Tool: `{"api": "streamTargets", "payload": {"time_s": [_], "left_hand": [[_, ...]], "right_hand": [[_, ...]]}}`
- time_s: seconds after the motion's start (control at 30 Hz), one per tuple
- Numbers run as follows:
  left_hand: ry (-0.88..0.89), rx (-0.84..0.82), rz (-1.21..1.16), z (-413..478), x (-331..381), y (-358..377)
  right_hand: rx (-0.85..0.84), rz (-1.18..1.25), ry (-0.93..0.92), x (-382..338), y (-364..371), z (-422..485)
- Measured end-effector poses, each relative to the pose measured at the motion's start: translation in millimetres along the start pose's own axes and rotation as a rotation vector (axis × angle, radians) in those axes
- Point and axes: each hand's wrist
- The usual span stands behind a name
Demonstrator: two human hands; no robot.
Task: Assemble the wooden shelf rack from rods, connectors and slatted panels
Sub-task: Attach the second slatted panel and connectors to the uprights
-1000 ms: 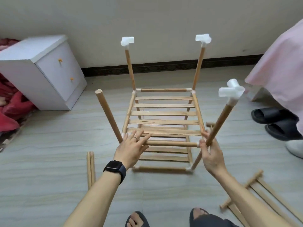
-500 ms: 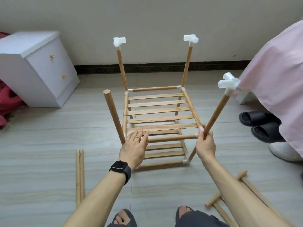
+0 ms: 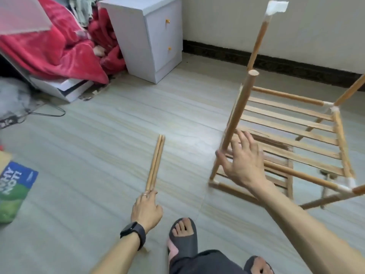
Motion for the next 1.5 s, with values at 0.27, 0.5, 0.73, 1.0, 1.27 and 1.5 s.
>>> {"api": "streamTargets", "payload": {"time_s": [0.27, 0.5, 0.73, 1.0, 1.27, 1.5], "left_hand": [[-0.281, -0.405, -0.019, -4, -75, 46], [-0.254, -0.374, -0.127, 20, -59, 57], [-0.106, -0.369, -0.795, 20, 22, -16], [0.398, -0.289, -1.298, -34, 139, -203], [0.858, -0.009, -1.090, -90, 225, -314], [0.880, -0.028, -1.167, -111, 257, -295]], "right_hand": [[0.156, -0.050, 0.000, -4, 30, 15], [0.101, -0.073, 0.005, -5, 25, 14], [-0.091, 0.005, -0.028, 0, 11, 18], [0.237, 0.550, 0.185, -1, -96, 2], [0.324, 0.982, -0.067, -46, -224, 5], [0.444, 1.311, 0.010, -51, -209, -3]]}}
Point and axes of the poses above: each hand's wrist, its own z-axis towards the middle knuckle, its own y-axis out of the palm, x = y × z, and after that the axes turned 9 degrees about -y, right-handed
